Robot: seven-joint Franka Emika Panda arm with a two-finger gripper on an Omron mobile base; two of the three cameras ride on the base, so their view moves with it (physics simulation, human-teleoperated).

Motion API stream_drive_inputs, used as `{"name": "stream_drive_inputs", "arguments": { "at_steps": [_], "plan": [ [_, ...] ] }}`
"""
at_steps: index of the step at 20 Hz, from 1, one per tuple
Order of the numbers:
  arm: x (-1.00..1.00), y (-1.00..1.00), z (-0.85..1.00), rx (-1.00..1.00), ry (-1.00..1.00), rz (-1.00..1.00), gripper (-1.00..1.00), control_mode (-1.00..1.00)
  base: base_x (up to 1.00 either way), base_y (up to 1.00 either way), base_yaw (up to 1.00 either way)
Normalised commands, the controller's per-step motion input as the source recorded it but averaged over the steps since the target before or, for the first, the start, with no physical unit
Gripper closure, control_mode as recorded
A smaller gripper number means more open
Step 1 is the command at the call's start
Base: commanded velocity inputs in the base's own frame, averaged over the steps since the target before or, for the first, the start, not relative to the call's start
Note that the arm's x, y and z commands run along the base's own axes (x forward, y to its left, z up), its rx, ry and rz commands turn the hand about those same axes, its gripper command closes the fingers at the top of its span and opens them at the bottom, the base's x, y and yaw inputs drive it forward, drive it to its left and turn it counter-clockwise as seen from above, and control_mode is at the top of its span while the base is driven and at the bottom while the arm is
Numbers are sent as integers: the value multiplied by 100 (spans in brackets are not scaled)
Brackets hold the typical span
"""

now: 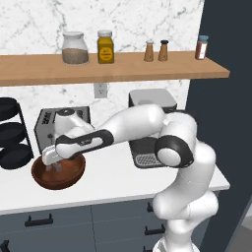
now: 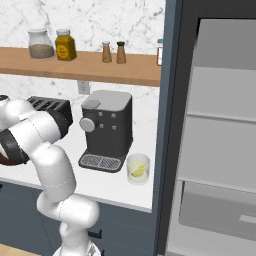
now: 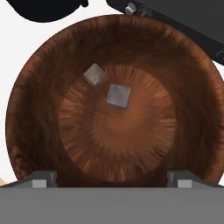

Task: Grab a lemon wedge from the fridge and one ice cube from the ice bowl, and put them in the glass of lemonade.

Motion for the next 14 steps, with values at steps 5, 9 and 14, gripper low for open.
{"name": "stream_drive_inputs", "arguments": {
  "at_steps": [5,9,14],
  "plan": [
    [6,22,-5,-5,2,1,-100,-100,0,0,0],
    [6,7,-26,-10,0,3,-100,-100,0,0,0],
    [22,0,-27,-7,0,0,-100,-100,0,0,0]
  ]
}}
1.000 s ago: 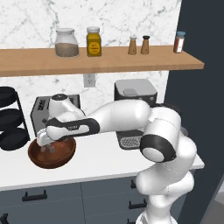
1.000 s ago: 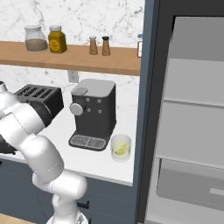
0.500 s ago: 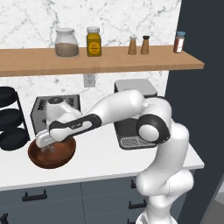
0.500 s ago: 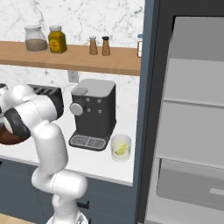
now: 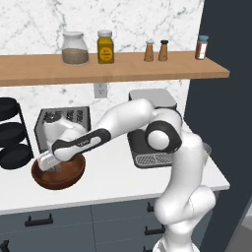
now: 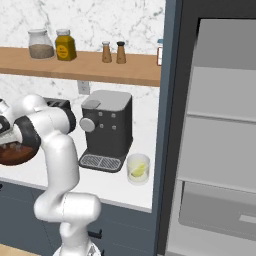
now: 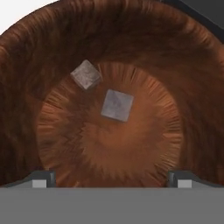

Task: Grab a lemon wedge from the fridge and one ice cube from the ice bowl, and put them in the glass of lemonade.

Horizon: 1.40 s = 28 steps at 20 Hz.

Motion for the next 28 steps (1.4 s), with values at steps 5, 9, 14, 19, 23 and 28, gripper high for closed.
{"name": "stream_drive_inputs", "arguments": {
  "at_steps": [5,9,14,19,23,28],
  "plan": [
    [12,0,-9,0,0,0,-100,-100,0,0,0],
    [11,0,-44,-4,0,0,-100,-100,0,0,0],
    [20,2,-32,-3,0,0,-100,-100,0,0,0],
    [15,2,-13,0,-4,0,-100,-100,0,0,0],
    [21,17,-5,0,-6,0,-100,-100,0,0,0],
    [7,9,-15,0,-3,0,-100,-100,0,0,0]
  ]
}}
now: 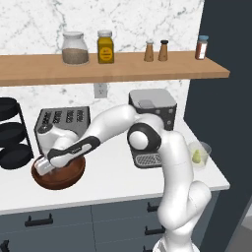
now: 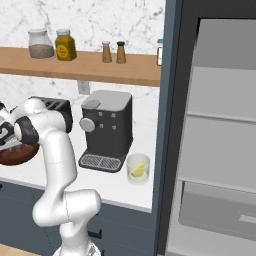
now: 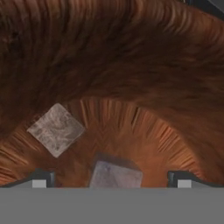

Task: Grab a lemon wedge from the fridge and one ice cube from the ice bowl, and put them in the glass of lemonade.

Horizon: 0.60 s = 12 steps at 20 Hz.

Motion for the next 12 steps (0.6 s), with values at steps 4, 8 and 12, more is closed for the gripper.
{"name": "stream_drive_inputs", "arguments": {
  "at_steps": [4,8,12],
  "plan": [
    [7,1,-26,0,-5,0,-100,-100,0,0,0],
    [19,0,-21,0,-6,0,-100,-100,0,0,0],
    [5,0,-7,0,-3,0,100,-100,0,0,0]
  ]
}}
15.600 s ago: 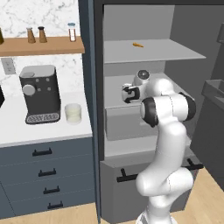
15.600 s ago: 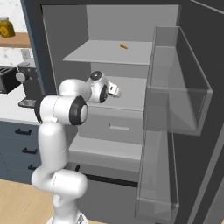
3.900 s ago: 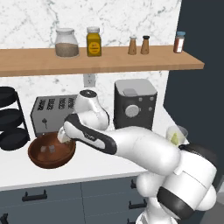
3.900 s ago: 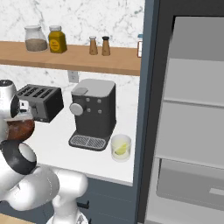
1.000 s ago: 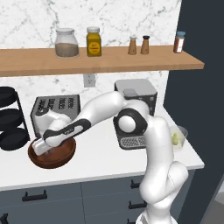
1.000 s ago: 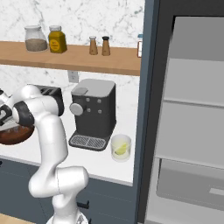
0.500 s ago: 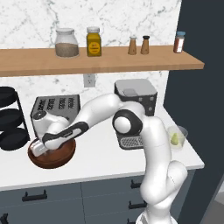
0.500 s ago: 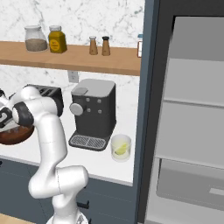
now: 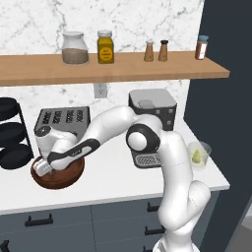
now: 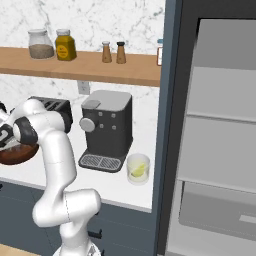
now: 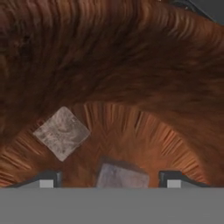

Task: Grab a lemon wedge from the fridge and one ice cube from the ice bowl, and put them in the glass of lemonade.

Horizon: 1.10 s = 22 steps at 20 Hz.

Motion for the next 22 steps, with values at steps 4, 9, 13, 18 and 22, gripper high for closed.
{"name": "stream_drive_inputs", "arguments": {
  "at_steps": [4,9,13,18,22],
  "plan": [
    [0,-5,-8,0,0,0,100,-100,0,0,0],
    [-7,-16,0,0,0,0,100,-100,0,0,0],
    [-3,-1,62,0,-13,-7,100,-100,0,0,0],
    [-33,-13,100,0,-39,-15,100,-100,0,0,0],
    [-65,-91,100,3,-30,-21,100,-100,0,0,0]
  ]
}}
